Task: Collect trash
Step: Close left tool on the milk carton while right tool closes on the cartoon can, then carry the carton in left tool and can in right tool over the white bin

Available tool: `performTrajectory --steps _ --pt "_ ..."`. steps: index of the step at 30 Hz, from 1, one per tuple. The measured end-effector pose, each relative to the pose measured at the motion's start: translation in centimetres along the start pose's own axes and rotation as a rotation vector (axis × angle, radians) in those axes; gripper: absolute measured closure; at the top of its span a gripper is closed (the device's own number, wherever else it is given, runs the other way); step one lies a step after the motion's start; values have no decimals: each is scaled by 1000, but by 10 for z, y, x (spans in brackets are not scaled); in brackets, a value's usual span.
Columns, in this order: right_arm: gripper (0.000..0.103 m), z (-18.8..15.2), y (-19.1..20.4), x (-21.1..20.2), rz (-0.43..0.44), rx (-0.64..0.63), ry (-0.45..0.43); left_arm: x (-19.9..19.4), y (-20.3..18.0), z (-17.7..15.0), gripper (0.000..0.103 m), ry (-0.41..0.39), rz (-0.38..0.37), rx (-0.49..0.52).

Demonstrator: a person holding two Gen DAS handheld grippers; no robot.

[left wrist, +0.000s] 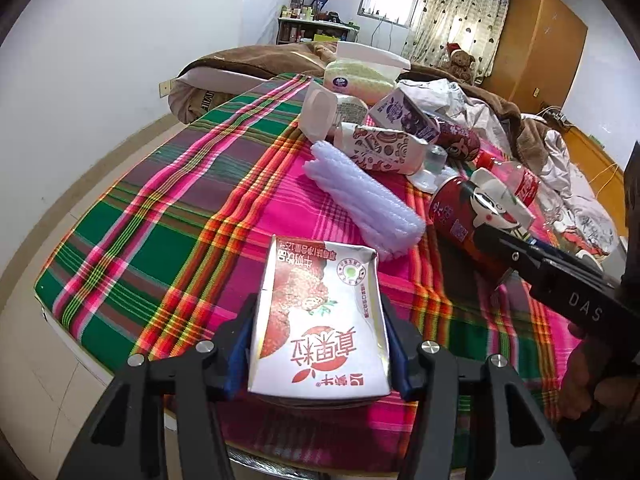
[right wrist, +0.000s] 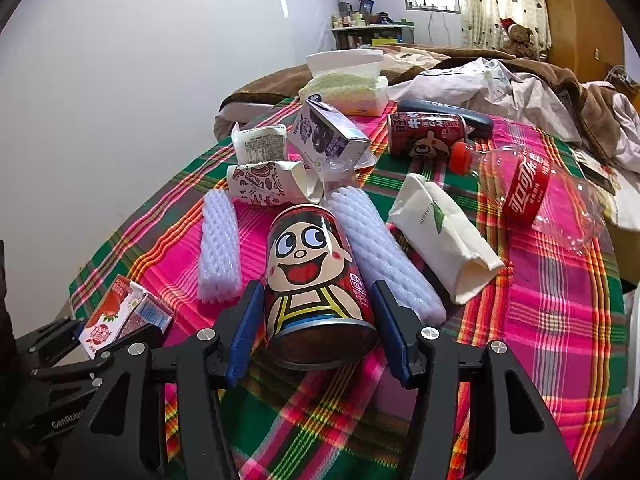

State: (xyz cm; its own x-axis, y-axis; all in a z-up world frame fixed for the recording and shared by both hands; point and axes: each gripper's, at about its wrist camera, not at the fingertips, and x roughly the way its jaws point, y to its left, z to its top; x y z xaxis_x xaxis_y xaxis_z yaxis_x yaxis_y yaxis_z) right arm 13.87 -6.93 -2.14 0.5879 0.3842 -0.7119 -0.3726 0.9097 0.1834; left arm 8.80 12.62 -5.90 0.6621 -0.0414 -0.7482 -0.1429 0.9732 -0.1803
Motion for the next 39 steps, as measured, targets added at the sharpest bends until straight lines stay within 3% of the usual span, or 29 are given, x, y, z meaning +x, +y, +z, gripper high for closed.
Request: performTrajectory --steps 13,26,39 --pt "47 -4 -24 -46 17 76 -96 -31 -47 13 45 -72 -69 83" --pt "47 -9 -86 -104 -127 170 -198 -33 -137 32 45 -100 -207 229" --pt "47 -26 -161 -151 -328 302 -260 -26 -244 36 45 -89 -369 389"
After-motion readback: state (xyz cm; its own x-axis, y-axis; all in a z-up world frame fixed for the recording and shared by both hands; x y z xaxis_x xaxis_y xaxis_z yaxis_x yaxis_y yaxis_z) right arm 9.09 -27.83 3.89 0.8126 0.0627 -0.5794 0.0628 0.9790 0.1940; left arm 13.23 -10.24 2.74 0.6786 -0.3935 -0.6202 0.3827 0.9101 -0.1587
